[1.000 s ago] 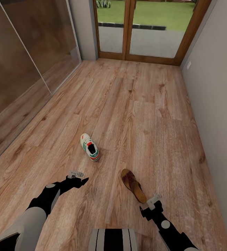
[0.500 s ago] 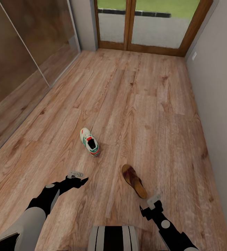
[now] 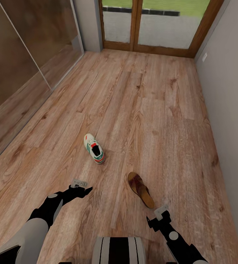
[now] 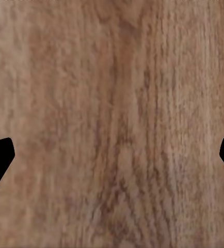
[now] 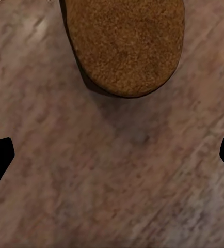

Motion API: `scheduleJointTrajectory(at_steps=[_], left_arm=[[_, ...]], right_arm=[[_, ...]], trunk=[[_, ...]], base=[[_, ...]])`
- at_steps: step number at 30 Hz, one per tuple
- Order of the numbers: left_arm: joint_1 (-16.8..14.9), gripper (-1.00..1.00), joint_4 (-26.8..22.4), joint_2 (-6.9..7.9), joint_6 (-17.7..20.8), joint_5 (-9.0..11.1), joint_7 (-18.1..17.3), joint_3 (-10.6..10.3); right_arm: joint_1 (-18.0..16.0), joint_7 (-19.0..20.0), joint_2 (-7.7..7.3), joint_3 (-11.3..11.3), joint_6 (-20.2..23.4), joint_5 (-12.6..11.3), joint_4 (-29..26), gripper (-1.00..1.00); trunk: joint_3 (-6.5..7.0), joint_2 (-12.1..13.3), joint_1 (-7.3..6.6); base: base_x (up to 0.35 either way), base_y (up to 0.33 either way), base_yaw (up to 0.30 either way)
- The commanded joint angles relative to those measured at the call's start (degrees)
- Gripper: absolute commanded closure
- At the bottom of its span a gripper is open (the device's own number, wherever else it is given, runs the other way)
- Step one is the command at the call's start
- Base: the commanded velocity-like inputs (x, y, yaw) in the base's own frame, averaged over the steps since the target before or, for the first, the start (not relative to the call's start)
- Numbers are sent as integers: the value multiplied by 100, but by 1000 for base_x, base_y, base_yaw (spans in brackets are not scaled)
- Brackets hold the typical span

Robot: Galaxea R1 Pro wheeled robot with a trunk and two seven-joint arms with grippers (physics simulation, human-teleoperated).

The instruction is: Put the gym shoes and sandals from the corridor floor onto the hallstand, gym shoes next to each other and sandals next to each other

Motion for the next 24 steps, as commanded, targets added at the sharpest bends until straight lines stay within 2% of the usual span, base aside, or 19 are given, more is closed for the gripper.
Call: scheduleJointTrajectory(at_steps=[1,8,24], left_arm=[[-4,-100,-6,-7,7,-48,-43,49],[-4,-100,-11,-8,9,-35,-57,44],[-4,-100,-2,7,9,-41,-68,51]], right_arm=[[-2,14,1,-9,-14,17,0,-100],[-2,14,1,-10,-14,17,0,-100],[0,14,1,-10,-14,8,0,-100]], trunk=[[-3,-1,-1],[-4,-1,-1],[-4,-1,-1]], base=[[64,0,0],[158,0,0],[39,0,0]])
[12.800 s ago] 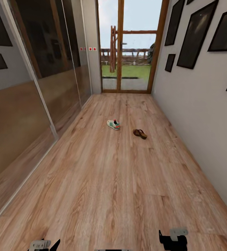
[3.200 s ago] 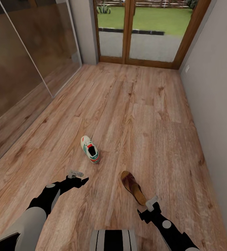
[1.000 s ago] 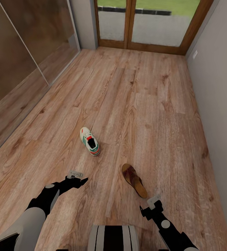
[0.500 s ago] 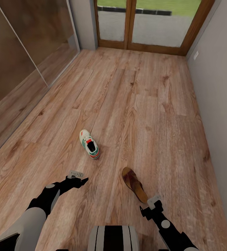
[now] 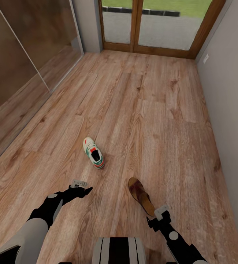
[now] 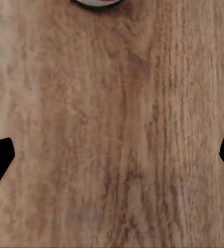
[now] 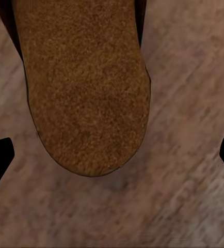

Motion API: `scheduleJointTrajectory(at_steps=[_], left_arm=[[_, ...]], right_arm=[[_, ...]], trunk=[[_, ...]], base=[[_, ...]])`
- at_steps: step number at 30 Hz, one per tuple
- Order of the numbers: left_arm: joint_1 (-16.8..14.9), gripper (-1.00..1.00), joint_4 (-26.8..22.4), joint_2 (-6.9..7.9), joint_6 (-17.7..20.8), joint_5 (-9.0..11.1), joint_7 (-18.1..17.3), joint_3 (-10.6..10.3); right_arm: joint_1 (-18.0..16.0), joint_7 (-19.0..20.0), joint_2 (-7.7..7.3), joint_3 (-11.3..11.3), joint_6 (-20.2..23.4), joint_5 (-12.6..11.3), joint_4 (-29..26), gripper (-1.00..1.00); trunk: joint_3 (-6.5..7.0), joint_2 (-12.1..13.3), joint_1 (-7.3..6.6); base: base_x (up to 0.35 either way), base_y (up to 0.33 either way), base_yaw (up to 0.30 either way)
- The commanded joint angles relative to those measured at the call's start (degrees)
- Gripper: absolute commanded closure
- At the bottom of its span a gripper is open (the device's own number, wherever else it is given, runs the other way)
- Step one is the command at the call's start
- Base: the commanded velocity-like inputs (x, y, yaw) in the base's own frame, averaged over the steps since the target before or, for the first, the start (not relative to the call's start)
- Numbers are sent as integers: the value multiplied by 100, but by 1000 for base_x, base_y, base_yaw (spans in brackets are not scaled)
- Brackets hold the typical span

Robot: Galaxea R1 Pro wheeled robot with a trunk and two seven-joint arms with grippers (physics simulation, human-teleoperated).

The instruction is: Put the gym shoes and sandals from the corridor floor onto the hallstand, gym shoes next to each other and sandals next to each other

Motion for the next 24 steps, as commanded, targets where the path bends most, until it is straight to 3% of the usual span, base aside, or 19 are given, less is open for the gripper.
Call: scheduleJointTrajectory(at_steps=[1,24], left_arm=[[-4,-100,-5,-6,5,-50,-43,48],[-11,-100,-13,3,11,-38,-50,48]], right_arm=[[-2,14,1,-9,-14,17,0,-100],[-3,14,1,-9,-14,12,0,-100]], trunk=[[-3,-1,0],[-3,-1,0]], base=[[74,0,0],[35,16,0]])
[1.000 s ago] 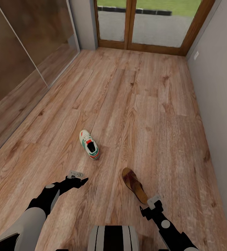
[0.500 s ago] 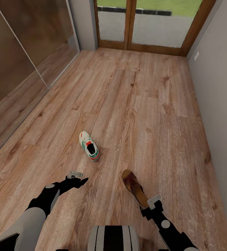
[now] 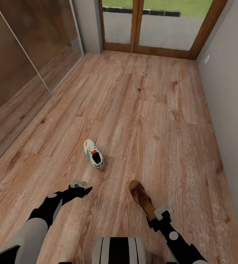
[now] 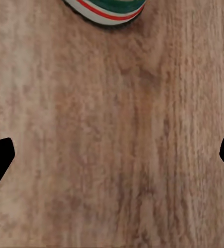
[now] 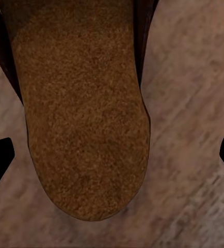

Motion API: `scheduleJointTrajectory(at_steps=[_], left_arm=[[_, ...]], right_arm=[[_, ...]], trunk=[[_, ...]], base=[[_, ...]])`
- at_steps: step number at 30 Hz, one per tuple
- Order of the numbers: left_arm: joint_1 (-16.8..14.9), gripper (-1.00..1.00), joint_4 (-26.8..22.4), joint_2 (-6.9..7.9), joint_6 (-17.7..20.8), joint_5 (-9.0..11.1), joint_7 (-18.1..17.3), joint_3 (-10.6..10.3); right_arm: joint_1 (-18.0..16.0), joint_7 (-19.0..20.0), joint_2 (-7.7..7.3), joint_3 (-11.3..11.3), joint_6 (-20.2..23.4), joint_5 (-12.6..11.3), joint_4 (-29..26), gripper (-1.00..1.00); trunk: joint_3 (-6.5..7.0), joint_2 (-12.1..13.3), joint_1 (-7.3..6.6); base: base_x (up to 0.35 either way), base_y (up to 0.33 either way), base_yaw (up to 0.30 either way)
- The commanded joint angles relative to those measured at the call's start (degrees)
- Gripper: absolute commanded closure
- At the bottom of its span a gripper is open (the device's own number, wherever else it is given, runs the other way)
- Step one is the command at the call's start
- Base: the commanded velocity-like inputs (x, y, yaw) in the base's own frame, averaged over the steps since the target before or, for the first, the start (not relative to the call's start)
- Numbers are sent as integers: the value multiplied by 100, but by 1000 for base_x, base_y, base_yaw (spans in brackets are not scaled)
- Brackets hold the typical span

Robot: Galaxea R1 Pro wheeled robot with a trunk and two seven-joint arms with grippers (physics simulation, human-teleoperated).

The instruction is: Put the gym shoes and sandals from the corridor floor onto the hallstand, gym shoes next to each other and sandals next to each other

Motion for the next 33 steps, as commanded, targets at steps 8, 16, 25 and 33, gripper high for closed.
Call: scheduleJointTrajectory(at_steps=[8,16,25,33], left_arm=[[3,-100,-5,-4,-19,-45,-45,48],[4,-100,-5,1,-25,-43,-51,48],[-3,-100,-44,3,-8,-39,-48,41],[-3,-100,-30,3,-1,-36,-46,40]], right_arm=[[-2,14,1,-9,-13,13,0,-100],[-2,14,1,-9,-13,12,0,-100],[-2,14,1,-9,-13,12,-3,-100],[-2,14,1,-14,-13,17,-5,-100]], trunk=[[-3,-1,1],[-3,-1,1],[-3,-1,1],[-174,-10,19]], base=[[93,80,0],[21,18,0],[3,2,0],[0,0,0]])
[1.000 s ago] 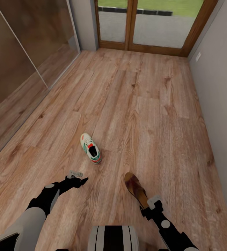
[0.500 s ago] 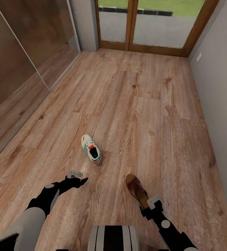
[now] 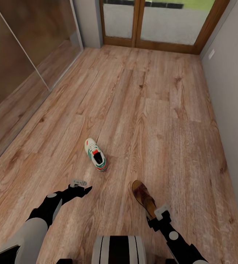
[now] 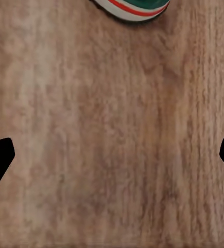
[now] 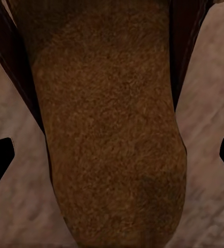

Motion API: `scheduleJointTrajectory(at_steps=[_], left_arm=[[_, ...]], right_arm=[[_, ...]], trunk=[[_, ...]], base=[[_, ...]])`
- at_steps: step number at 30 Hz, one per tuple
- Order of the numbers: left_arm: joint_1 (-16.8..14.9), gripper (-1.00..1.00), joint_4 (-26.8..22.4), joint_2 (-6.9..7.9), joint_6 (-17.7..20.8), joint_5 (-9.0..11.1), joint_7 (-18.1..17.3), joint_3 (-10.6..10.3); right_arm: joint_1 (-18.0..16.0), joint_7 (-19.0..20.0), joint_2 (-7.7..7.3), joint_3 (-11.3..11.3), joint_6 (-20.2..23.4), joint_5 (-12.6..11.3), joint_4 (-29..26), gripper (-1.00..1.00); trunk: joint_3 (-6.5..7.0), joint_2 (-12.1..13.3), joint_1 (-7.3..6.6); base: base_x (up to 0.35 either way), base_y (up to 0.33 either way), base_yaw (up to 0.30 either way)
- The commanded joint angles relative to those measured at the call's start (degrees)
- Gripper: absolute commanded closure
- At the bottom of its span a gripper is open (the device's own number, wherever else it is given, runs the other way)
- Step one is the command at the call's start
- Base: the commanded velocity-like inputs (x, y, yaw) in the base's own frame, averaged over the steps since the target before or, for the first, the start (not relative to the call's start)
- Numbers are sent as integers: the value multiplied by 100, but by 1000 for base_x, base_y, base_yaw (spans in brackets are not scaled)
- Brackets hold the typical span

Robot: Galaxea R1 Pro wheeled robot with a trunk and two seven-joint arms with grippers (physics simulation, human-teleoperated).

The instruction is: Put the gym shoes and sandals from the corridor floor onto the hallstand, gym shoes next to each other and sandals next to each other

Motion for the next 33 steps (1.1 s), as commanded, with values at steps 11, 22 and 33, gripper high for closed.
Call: scheduleJointTrajectory(at_steps=[11,22,33], left_arm=[[0,-100,16,-6,-13,-50,-43,56],[1,-100,20,-6,0,-51,-43,57],[-2,-100,20,-6,5,-49,-43,57]], right_arm=[[-1,14,1,-8,-14,19,-2,-100],[-2,14,1,-11,-22,20,-2,-100],[0,10,1,-22,-23,16,-3,-100]], trunk=[[-119,-5,6],[-122,-5,6],[-122,-5,6]], base=[[0,0,0],[0,0,0],[0,0,0]])
